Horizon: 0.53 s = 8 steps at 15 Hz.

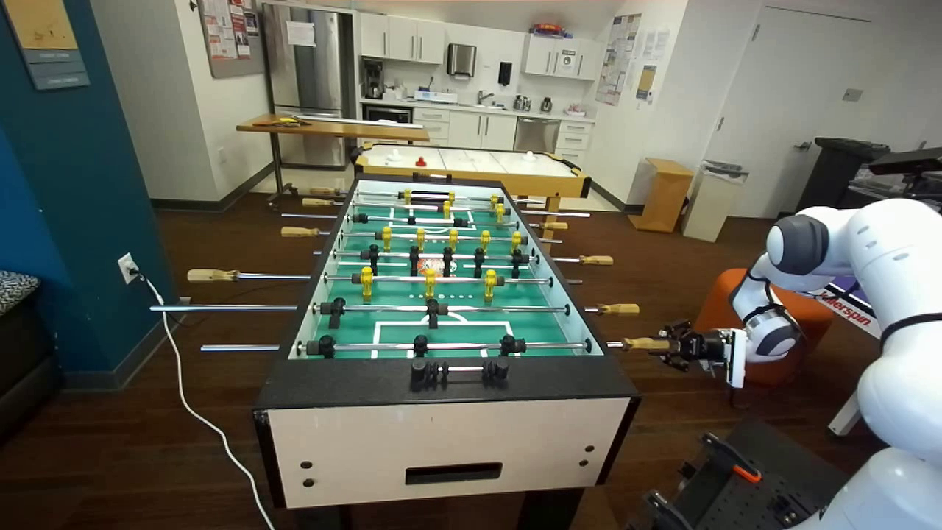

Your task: Twist the first rod of the foosball table

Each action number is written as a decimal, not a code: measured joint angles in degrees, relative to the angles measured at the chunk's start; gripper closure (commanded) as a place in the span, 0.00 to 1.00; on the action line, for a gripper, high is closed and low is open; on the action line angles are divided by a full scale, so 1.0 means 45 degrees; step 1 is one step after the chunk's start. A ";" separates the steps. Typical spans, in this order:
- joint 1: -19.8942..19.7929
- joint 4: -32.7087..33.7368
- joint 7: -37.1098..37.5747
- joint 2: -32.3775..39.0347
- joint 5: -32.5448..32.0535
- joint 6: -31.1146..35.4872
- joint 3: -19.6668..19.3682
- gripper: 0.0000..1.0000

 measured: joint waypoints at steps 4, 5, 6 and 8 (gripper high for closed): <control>-0.0009 -0.0028 -0.2634 -0.0007 0.0003 0.0029 0.0003 0.84; -0.0014 -0.0034 -0.3319 -0.0008 0.0004 0.0037 0.0007 0.84; -0.0022 -0.0038 -0.3992 -0.0007 0.0005 0.0044 0.0014 0.84; -0.0053 -0.0058 -0.5317 -0.0007 0.0025 0.0064 0.0041 0.59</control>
